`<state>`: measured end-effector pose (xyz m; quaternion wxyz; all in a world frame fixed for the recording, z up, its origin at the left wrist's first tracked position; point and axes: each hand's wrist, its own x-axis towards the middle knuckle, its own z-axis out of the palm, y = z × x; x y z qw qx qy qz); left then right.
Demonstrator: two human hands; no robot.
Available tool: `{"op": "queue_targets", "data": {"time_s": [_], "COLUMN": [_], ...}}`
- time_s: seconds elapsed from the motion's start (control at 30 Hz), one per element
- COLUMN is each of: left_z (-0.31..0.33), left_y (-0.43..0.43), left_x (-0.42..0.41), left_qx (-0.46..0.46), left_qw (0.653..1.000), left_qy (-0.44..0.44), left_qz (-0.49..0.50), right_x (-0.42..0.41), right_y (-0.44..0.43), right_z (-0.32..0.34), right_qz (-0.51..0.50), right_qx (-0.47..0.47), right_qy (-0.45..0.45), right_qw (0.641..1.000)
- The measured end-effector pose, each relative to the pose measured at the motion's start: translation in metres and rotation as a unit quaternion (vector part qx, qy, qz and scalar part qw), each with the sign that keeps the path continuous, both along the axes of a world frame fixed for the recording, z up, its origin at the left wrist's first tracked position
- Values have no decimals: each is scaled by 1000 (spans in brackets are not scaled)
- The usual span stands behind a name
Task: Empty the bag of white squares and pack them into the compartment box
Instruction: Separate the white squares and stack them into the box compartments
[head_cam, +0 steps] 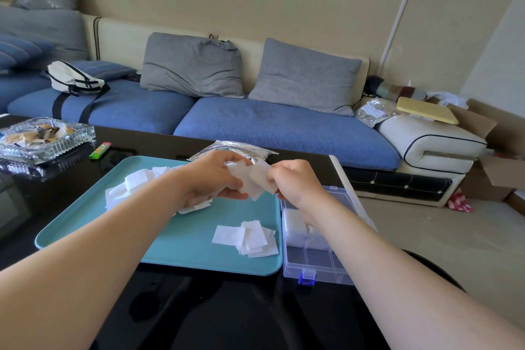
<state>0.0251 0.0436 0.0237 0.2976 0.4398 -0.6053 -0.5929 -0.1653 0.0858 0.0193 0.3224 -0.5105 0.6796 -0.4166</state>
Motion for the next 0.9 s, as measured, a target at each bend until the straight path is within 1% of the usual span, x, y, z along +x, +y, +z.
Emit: {"op": "queue_targets", "data": {"time_s": [0.07,0.13,0.2,0.3,0.37,0.5,0.57,0.67,0.73,0.8,0.9], "left_z": [2,3,2,-1,-2,-2,-2,-3,-3,-3,-4], "left_y": [2,2,2,3,3,5,7,7,7,7,7], "left_x": [0,0,0,1,2,1,1,0,1,0,0], "left_qx": [-3,-10,-20,-36,-48,-67,-73,-85,-102,-105,-91], "left_qw": [1000,1000,1000,998,995,989,987,987,985,986,989], "left_qy": [6,7,-8,-56,-87,-119,-126,-126,-127,-126,-114], "left_qz": [0,-1,-3,-12,-29,-54,-59,-56,-49,-39,-23], "right_x": [2,4,5,6,7,7,6,5,5,6,6], "right_y": [0,-1,1,3,5,7,8,8,6,6,7], "right_z": [-4,-6,-5,-3,-2,-2,-4,-6,-6,-5,-1], "right_qz": [7,3,0,22,41,117,127,127,119,107,83], "right_qx": [1,-4,-31,-115,-154,-173,-181,-193,-197,-183,-131], "right_qy": [10,-7,-7,98,145,229,249,266,261,235,201], "right_qw": [1000,1000,1000,988,976,951,943,936,938,949,967]}}
